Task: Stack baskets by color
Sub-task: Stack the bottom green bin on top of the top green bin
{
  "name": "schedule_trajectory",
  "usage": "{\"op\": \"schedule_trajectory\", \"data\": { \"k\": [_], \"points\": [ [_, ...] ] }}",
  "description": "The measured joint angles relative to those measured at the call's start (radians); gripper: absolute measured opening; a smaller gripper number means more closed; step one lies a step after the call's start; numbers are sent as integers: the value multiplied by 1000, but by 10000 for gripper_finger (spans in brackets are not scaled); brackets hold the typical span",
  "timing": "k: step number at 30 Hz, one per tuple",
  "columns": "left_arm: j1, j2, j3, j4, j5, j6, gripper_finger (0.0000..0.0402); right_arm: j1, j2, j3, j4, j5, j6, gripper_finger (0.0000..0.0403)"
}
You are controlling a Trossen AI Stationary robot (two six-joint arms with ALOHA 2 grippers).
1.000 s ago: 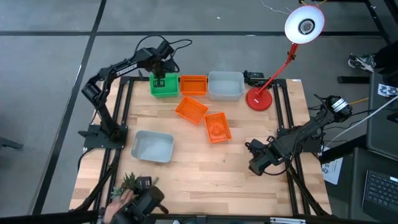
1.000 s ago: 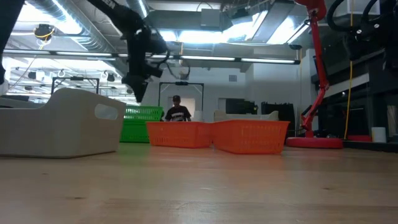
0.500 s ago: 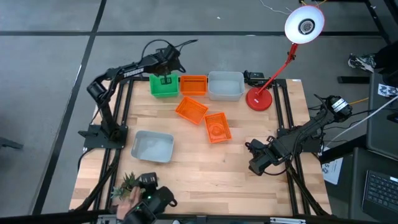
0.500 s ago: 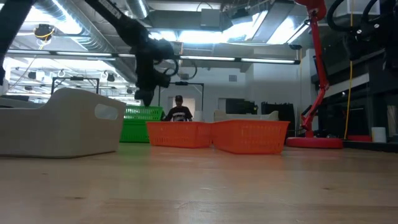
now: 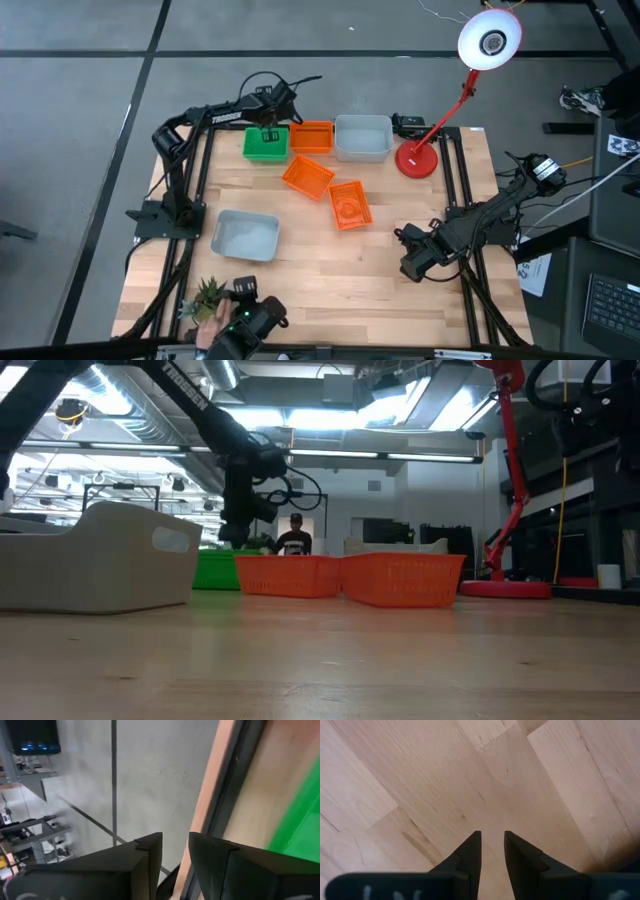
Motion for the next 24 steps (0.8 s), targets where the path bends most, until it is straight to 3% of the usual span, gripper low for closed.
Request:
{"op": "schedule_trajectory", "data": {
  "k": [8, 13, 15, 19, 20, 22, 24],
  "points": [
    [-16, -1, 0, 20, -17, 12, 91, 0, 0, 0, 0, 0, 0, 84],
    [-77, -95, 1, -113, -11, -21, 91, 0, 0, 0, 0, 0, 0, 84],
    [-104, -142, 2, -223, 91, -80, 91, 0, 0, 0, 0, 0, 0, 84],
    [-131, -184, 3, -412, 550, -219, 90, 0, 0, 0, 0, 0, 0, 84],
    [-132, -184, 2, -444, 622, -246, 89, 0, 0, 0, 0, 0, 0, 84],
    [-134, -185, -10, -456, 676, -276, 87, 0, 0, 0, 0, 0, 0, 84],
    [-140, -185, -39, -439, 647, -277, 85, 0, 0, 0, 0, 0, 0, 84]
  ]
}}
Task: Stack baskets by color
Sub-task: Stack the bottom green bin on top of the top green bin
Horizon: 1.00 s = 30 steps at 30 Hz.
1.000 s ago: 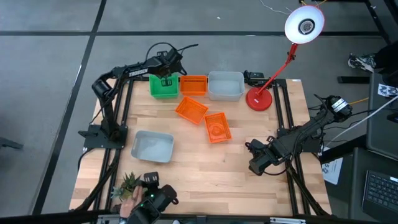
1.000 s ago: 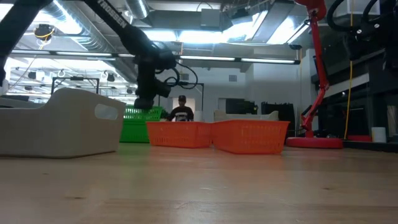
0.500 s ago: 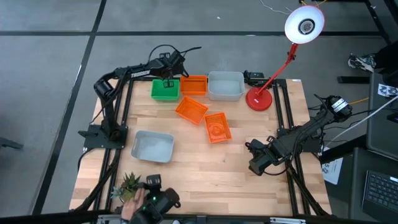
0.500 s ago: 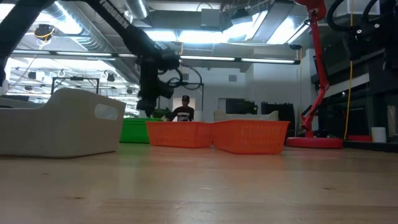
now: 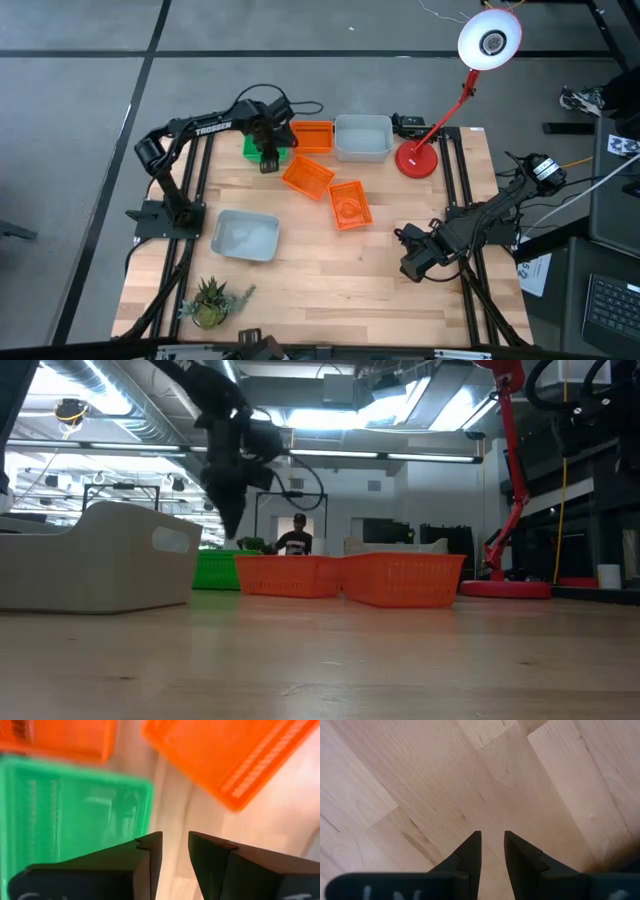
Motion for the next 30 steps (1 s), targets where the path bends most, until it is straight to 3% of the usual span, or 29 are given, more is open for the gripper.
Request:
{"op": "schedule_trajectory", "data": {
  "k": [11, 26, 30],
  "points": [
    [47, 0, -178, 190, -99, -17, 85, 0, 0, 0, 0, 0, -3, 84],
    [133, 0, -183, 210, -188, -12, 85, 0, 0, 0, 1, 0, 1, 84],
    [136, 0, -183, 210, -123, -17, 85, 0, 0, 0, 1, 0, 1, 84]
  ]
}}
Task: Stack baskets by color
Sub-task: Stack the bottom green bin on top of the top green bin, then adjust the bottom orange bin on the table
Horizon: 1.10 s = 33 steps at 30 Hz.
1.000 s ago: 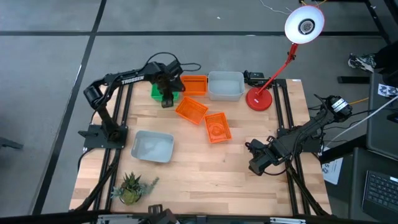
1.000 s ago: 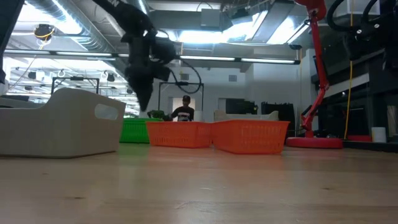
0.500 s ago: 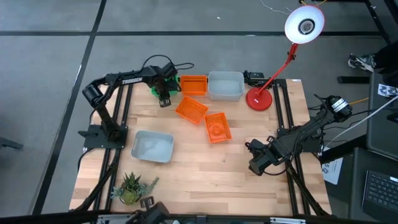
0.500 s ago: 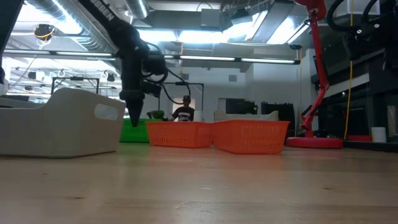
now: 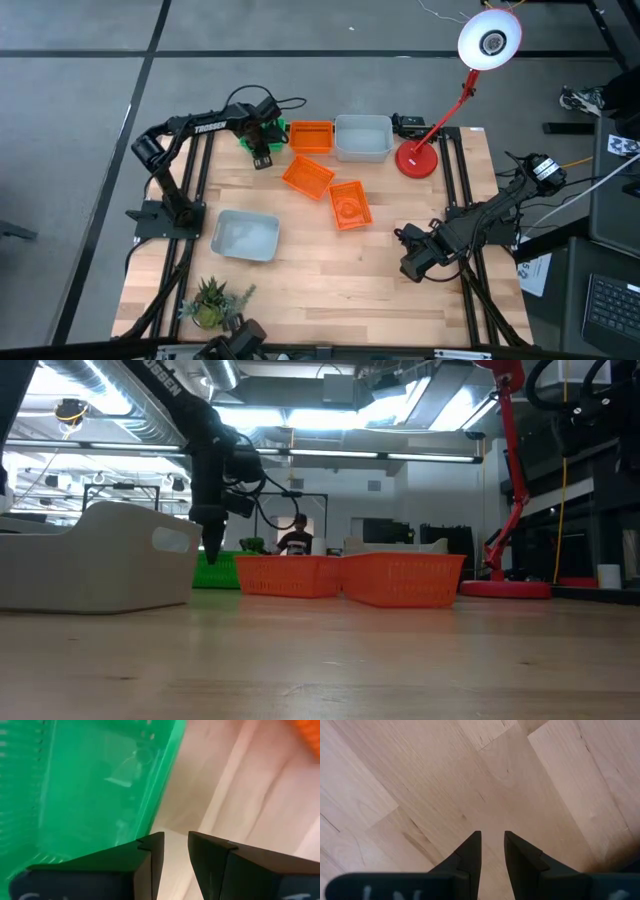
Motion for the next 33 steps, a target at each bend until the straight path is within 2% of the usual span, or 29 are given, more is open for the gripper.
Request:
{"op": "schedule_trajectory", "data": {
  "k": [4, 10, 15, 18, 22, 27, 29, 33],
  "points": [
    [-36, 0, 24, -65, 40, -14, 85, 0, 0, 0, 0, 0, -1, 84],
    [-115, 0, 120, -287, 46, -114, 85, -1, 0, 0, 0, 3, -3, 84],
    [-194, -1, 185, -580, 47, -218, 85, -78, 0, 0, 82, 135, -29, 84],
    [-218, -6, 183, -698, 47, -244, 85, -146, 0, 0, 197, 155, -167, 84],
    [-234, -41, 136, -718, 62, -271, 85, -246, 0, 0, 403, 170, -430, 84],
    [-249, -136, 28, -714, 90, -366, 85, -358, 0, 1, 620, 21, -675, 84],
    [-264, -196, -21, -713, 90, -416, 85, -401, 0, 12, 648, -13, -743, 84],
    [-304, -322, -125, -674, 81, -494, 85, -468, 5, 55, 642, -17, -842, 84]
  ]
}}
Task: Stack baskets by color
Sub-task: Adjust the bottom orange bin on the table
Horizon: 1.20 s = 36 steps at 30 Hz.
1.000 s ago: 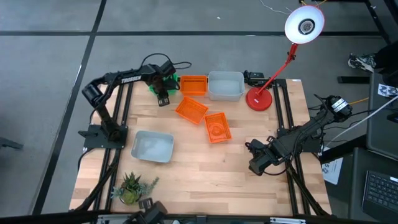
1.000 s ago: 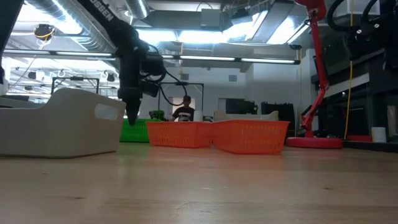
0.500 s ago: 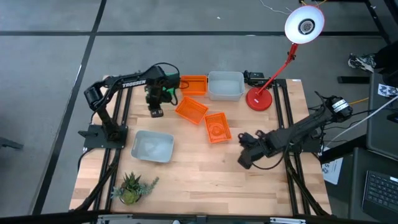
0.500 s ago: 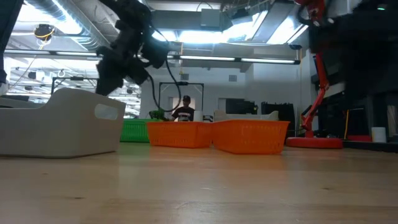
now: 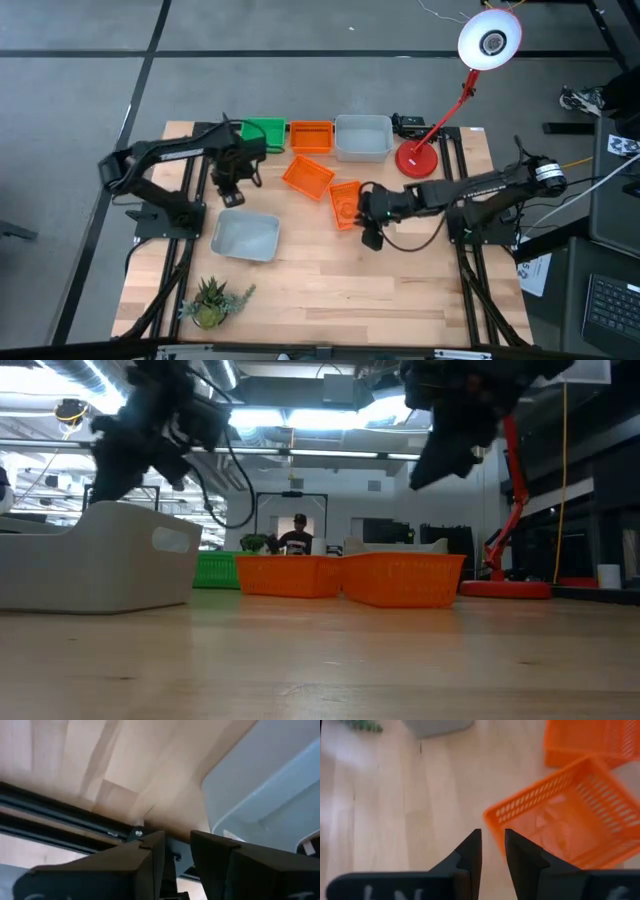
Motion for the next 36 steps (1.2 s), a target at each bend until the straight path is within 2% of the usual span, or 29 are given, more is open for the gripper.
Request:
{"op": "schedule_trajectory", "data": {
  "k": [9, 13, 16, 18, 20, 23, 25, 28, 32, 36],
  "points": [
    [-71, -294, -189, 171, -42, -60, 85, -114, 96, 141, -19, -2, -158, 84],
    [-95, -394, -221, 238, -125, -61, 85, -146, 179, 236, -189, 2, -156, 84],
    [-105, -452, -233, 290, -203, -61, 85, -169, 244, 271, -358, 59, -93, 84],
    [-107, -476, -238, 340, -216, -61, 85, -188, 284, 271, -393, 97, -82, 84],
    [-107, -488, -238, 371, -219, -60, 85, -217, 322, 272, -329, 84, -115, 84],
    [-107, -487, -238, 429, -219, -60, 85, -271, 384, 274, -214, -22, -163, 84],
    [-107, -487, -238, 432, -218, -60, 85, -309, 431, 282, -200, -81, -185, 84],
    [-107, -478, -238, 437, -218, -60, 85, -354, 507, 311, -204, -88, -203, 84],
    [-107, -470, -238, 439, -218, -60, 85, -373, 603, 412, -158, -87, -239, 84],
    [-107, -470, -238, 448, -218, -60, 85, -335, 695, 567, -99, -113, -285, 84]
  ]
}}
